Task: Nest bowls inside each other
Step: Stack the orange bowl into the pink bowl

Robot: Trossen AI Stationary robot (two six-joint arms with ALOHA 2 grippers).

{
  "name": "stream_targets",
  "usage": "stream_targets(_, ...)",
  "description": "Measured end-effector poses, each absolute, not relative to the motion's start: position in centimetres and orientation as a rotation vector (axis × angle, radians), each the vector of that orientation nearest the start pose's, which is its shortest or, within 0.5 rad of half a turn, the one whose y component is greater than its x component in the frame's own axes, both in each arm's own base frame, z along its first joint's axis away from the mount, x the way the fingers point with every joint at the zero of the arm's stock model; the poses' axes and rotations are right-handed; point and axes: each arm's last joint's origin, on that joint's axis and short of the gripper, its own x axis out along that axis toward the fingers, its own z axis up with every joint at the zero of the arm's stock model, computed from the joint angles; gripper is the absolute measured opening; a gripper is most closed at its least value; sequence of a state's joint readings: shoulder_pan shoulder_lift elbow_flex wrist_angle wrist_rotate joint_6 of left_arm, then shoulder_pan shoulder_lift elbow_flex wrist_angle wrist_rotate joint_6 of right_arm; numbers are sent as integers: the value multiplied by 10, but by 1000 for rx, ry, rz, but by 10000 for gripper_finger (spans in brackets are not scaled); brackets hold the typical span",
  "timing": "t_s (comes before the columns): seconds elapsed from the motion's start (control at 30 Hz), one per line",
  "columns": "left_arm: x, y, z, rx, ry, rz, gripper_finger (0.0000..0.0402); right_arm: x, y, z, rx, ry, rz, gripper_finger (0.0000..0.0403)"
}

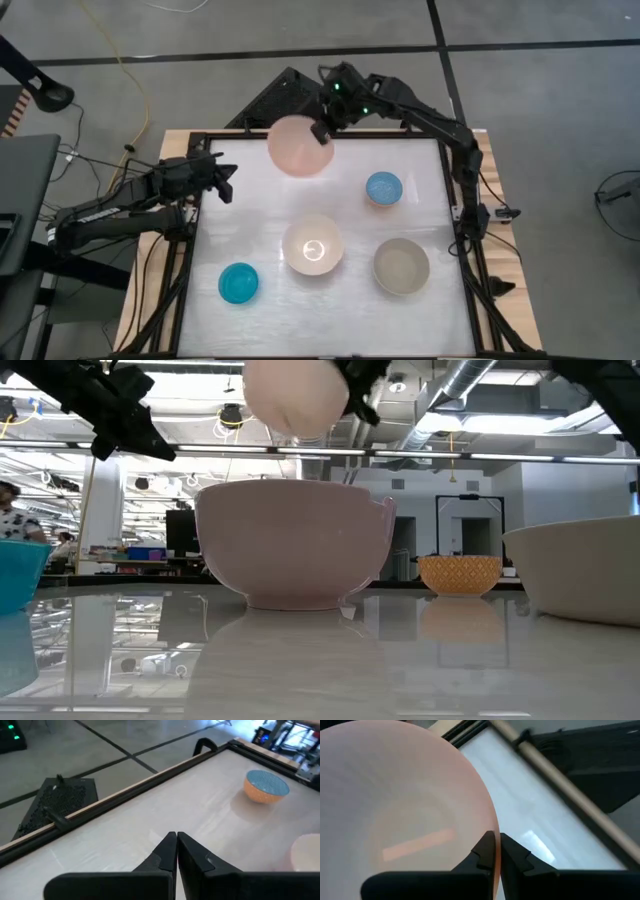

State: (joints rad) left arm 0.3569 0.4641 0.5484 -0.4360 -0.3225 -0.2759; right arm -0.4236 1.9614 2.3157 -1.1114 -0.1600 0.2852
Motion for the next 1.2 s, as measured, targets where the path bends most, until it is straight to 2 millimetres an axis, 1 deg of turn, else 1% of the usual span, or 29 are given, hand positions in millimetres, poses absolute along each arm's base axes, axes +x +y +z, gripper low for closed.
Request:
stream_targets(0.1,103,47,269,-255,275,680,0,369,-127,427,458,730,-280,38)
stream_targets(0.2,103,46,269,-246,285,635,0,373,-92,426,429,769,-209,38)
stream_targets(0.37,105,44,269,-255,294,549,0,364,-34,411,392,831,-234,38)
stream_targets(0.47,105,43,269,-245,303,497,0,353,-6,399,463,768,-225,38)
stream_targets(0.57,106,42,269,-216,313,475,0,338,16,385,553,659,-210,38)
stream_targets(0.7,106,42,269,-195,312,470,0,327,34,355,668,543,-245,38)
stream_targets(0.77,106,42,270,-195,309,469,0,325,40,339,691,513,-280,37)
stream_targets(0.87,106,42,269,-195,310,470,0,324,47,322,702,510,-343,36)
stream_targets(1.0,106,42,269,-223,303,475,0,335,51,303,668,539,-413,36)
stream_targets(1.1,106,42,269,-232,301,477,0,346,49,288,661,557,-455,36)
stream_targets(1.2,106,43,269,-250,295,498,0,357,46,269,666,601,-496,36)
